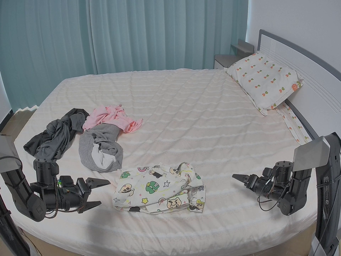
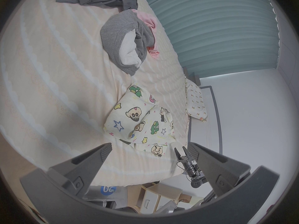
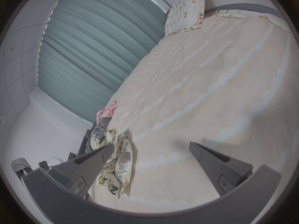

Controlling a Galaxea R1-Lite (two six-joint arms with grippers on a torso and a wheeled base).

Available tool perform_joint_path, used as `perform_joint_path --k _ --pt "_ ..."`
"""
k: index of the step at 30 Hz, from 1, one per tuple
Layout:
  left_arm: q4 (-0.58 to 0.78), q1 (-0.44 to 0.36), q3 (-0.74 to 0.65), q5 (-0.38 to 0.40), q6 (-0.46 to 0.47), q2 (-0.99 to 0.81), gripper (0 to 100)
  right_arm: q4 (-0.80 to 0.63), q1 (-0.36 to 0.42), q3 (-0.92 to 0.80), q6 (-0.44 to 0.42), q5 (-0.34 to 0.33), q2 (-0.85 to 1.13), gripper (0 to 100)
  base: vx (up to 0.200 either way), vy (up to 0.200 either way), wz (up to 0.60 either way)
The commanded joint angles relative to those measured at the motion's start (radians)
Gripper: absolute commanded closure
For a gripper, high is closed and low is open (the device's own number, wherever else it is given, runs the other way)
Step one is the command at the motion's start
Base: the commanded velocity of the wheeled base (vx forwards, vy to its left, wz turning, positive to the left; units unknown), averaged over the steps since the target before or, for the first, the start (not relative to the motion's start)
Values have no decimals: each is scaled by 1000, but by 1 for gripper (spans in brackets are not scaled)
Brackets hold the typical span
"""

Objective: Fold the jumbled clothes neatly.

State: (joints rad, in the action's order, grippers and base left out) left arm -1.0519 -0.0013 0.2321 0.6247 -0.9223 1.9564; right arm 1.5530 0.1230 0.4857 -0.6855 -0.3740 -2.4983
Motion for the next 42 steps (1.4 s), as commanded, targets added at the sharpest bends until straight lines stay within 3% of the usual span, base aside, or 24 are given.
perform_joint_path --k 1,7,21,27,31,39,42 --pt "0 0 1 0 0 7 0 13 -3 1 0 1 -2 0 0 0 0" --pt "0 0 3 0 -1 7 0 13 -3 1 1 1 15 0 0 0 0" --pt "0 1 6 0 -3 9 0 15 0 -3 3 3 33 0 0 200 0" --pt "0 1 6 0 -1 9 0 13 -3 1 8 67 138 0 0 200 0" --pt "0 1 7 0 -1 10 0 12 9 -1 3 69 191 0 0 200 0" --pt "-2 1 9 -2 -1 15 0 12 110 22 6 96 196 0 0 200 0" --pt "0 1 10 -2 -1 15 0 12 136 54 17 136 185 0 0 200 0"
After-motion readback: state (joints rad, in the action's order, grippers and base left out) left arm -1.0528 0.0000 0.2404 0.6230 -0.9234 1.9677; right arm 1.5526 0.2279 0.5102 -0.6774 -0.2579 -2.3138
